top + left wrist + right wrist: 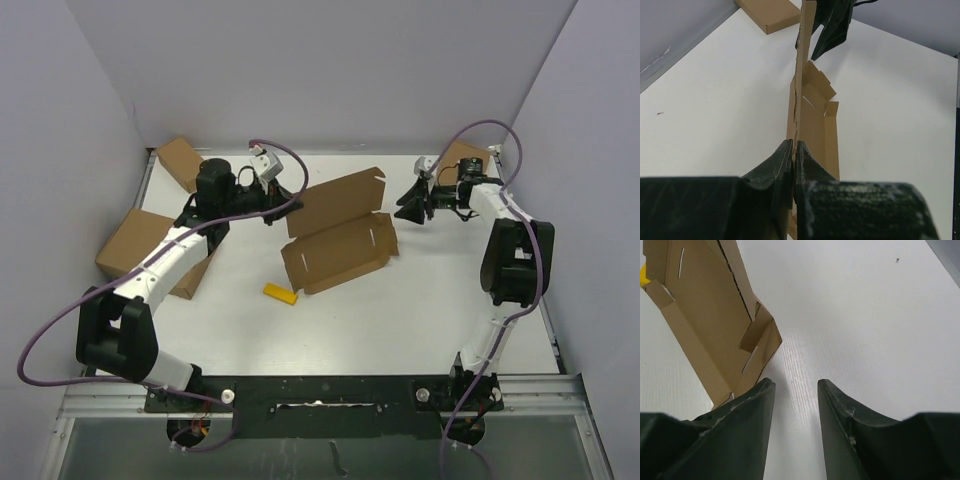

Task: Fold the paper box

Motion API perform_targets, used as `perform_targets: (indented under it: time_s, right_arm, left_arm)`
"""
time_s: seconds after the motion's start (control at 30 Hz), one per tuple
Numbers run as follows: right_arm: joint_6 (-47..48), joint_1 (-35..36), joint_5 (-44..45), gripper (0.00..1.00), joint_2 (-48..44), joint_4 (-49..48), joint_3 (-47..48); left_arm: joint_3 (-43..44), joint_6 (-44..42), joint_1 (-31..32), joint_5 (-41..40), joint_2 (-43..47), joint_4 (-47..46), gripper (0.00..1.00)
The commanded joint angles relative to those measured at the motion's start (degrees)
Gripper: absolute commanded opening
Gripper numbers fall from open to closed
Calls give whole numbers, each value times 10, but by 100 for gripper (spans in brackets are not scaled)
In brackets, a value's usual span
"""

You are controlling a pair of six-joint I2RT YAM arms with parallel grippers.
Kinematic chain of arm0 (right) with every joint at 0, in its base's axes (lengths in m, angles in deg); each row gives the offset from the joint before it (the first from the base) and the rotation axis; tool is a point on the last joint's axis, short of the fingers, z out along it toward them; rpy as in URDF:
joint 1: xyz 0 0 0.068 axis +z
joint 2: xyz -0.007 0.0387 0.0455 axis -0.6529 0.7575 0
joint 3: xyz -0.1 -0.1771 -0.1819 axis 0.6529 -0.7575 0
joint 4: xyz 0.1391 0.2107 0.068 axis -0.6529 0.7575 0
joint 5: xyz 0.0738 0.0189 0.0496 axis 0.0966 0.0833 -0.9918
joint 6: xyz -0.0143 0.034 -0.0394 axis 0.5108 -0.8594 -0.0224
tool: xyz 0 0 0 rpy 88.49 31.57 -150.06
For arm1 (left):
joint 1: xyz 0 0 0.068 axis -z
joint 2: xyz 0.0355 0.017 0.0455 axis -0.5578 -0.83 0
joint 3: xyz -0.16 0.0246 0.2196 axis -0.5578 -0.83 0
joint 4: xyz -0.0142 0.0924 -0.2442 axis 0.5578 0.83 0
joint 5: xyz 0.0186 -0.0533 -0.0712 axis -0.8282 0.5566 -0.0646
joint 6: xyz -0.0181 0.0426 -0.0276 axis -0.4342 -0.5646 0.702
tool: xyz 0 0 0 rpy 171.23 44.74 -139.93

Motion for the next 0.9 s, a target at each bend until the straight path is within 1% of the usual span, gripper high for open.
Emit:
perform_targets:
  time_s: [0.0,0.2,0.3,0.43,0.53,0.63,0.73,0.87]
  right_arm:
    - [-16,-6,-27,41,-44,24,-16]
    - [-77,-14,-36,40,-45,-11,-44]
    - [-75,-32,-34,38,-52,9,-44]
    - [-48,-72,-64,38,-81,56,-49]
    - [-39,-98,-75,41,-110,85,-55]
    - [-64,-104,-69,46,-132,87,-73]
    - [-109,-94,-66,49,-153,62,-108]
    - [-168,-90,-40,52,-197,17,-152]
  left_arm:
    - [4,1,15,20,34,-41,0]
    - [-2,-47,56,8,53,13,0]
    - [-10,-58,69,-3,69,28,0]
    - [-21,-55,79,-13,90,27,0]
    - [-21,-49,80,-19,97,16,0]
    - [-11,-47,80,-24,94,13,0]
    - [-1,-47,80,-25,93,14,0]
    - [7,-44,81,-33,105,20,0]
